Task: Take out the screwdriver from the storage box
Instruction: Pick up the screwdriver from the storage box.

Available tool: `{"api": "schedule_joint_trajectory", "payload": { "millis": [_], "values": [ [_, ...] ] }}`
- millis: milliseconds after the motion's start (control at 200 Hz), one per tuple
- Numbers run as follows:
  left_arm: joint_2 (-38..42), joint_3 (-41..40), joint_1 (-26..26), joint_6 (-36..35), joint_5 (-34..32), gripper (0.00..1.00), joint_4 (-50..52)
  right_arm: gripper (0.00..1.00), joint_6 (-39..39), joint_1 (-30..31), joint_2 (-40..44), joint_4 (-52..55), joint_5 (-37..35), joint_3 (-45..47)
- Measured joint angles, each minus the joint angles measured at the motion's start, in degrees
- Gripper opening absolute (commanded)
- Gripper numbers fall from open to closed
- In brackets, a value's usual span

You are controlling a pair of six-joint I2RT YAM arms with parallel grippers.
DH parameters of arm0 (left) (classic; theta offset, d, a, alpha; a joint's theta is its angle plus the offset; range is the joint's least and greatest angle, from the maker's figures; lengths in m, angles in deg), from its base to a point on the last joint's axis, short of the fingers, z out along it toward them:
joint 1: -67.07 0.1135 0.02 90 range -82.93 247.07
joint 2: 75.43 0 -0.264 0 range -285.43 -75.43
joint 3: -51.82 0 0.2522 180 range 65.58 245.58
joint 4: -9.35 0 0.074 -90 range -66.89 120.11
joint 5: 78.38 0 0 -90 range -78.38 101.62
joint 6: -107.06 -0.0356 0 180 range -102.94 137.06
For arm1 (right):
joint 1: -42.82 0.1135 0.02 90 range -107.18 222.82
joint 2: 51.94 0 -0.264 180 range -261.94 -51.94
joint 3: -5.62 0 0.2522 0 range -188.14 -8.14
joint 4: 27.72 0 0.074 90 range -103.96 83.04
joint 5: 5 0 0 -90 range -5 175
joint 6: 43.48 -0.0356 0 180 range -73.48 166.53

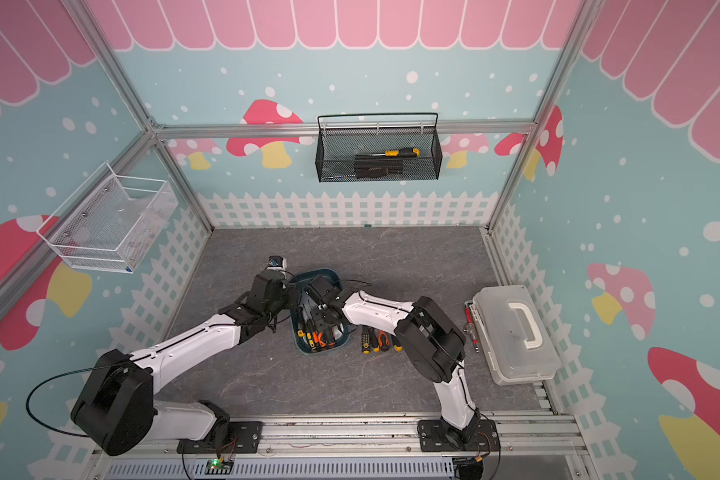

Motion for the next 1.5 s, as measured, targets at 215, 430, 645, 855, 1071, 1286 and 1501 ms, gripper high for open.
{"api": "schedule_joint_trajectory", "payload": {
  "millis": [215,430,645,855,1071,1286,1501],
  "values": [
    [0.00,0.00,0.00,0.00,-0.33,0.00,0.00,0.35,0.00,-0.11,-0.02,0.83,-1.53,-0.15],
    [0.00,0.00,0.15,0.00,-0.74,0.00,-0.02,0.32,-0.33,-0.81,-0.66,1.11,-1.44,-1.05],
    [0.00,0.00,0.33,0.02,-1.03,0.00,0.00,0.11,-1.44,-1.62,-0.79,0.72,-0.15,-1.11],
    [0.00,0.00,0.35,0.04,-1.27,0.00,-0.02,0.02,-1.44,-1.88,-0.55,-0.20,0.68,-0.50],
    [0.00,-0.02,0.31,0.04,-1.18,0.00,-0.72,0.00,-1.66,-2.47,1.88,-3.80,2.05,3.15],
    [0.00,-0.13,0.24,0.00,-0.85,0.00,-1.55,0.00,-1.66,-2.93,3.91,-6.71,3.91,6.21],
    [0.00,-0.24,-0.07,-0.02,0.17,0.00,-1.73,0.00,-1.64,-2.95,6.91,-8.92,7.04,9.84]
  ]
}}
